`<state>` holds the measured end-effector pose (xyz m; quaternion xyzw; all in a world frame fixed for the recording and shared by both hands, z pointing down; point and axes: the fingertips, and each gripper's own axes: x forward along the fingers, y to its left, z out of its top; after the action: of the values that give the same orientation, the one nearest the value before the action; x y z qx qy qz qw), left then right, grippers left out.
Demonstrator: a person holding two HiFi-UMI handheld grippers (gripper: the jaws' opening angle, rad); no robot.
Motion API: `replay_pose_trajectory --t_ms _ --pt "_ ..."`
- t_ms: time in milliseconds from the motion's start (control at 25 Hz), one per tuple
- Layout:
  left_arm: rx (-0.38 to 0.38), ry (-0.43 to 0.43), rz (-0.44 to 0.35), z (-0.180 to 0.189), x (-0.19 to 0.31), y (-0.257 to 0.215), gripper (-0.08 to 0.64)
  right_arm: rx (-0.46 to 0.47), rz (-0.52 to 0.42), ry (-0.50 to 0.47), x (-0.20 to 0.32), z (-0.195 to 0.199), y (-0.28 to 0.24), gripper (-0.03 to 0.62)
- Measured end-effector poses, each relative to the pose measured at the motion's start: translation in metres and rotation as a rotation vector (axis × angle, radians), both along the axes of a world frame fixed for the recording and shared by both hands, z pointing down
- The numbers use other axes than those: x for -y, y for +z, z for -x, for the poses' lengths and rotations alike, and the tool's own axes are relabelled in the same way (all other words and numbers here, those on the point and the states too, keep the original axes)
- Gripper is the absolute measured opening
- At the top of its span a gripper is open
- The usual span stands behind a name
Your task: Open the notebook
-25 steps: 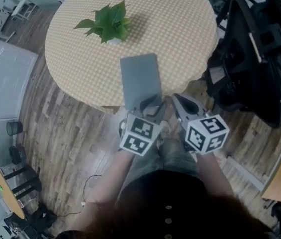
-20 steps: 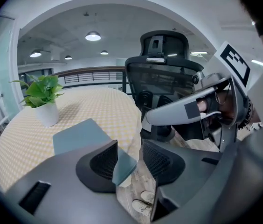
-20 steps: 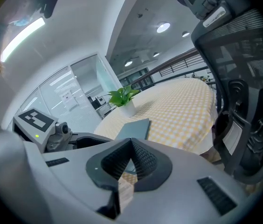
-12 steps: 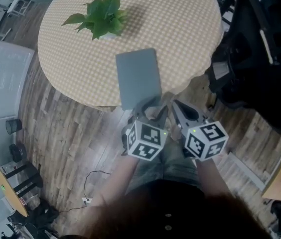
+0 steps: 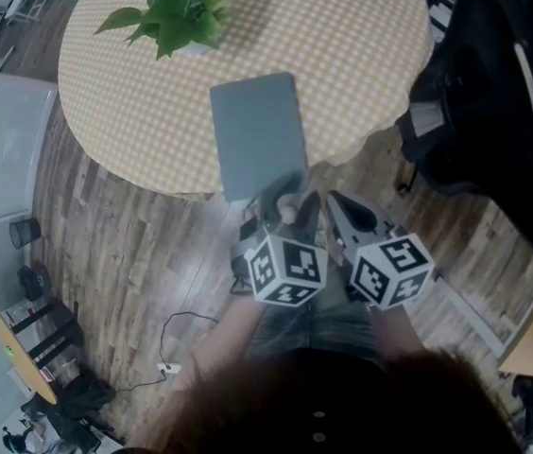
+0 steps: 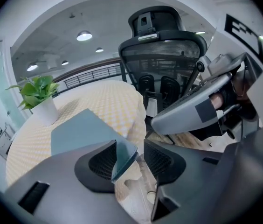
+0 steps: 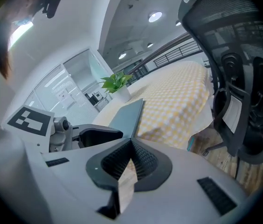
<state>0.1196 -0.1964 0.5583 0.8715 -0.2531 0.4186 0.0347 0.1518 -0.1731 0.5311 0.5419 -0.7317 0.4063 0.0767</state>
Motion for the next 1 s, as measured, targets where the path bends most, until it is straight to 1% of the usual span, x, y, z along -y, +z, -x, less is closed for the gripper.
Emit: replay_pose_trajectory --t_ms 120,320,440,600,680,880,1000 --pt "0.011 -0.004 -0.012 -0.002 0.002 0.003 0.176 0.019 0.003 -0.002 -0.002 0.003 0.003 0.011" --pt "0.074 -0.004 -0.049 -0.002 0.007 0.007 0.175 0.019 0.016 -0.002 -0.007 0.003 0.007 0.011" --pt "0.087 -0.017 -0.058 -0.001 0.01 0.007 0.175 0.021 0.029 0.001 -0.011 0.002 0.009 0.011" --pt "0.088 0.007 -0.082 -0.002 0.011 0.008 0.173 0.047 0.018 -0.003 -0.01 0.004 0.007 0.011" --pt "0.086 0.017 -0.093 -0.002 0.011 0.007 0.159 0.054 0.008 0.0 -0.007 0.004 0.006 0.011" --pt "0.04 0.016 -0.064 -0.004 0.008 0.003 0.09 0.062 -0.02 0.017 0.002 0.001 -0.002 0.011" --pt "0.034 0.018 -0.059 -0.005 0.006 -0.001 0.058 0.058 -0.032 0.023 0.003 -0.001 -0.007 0.011"
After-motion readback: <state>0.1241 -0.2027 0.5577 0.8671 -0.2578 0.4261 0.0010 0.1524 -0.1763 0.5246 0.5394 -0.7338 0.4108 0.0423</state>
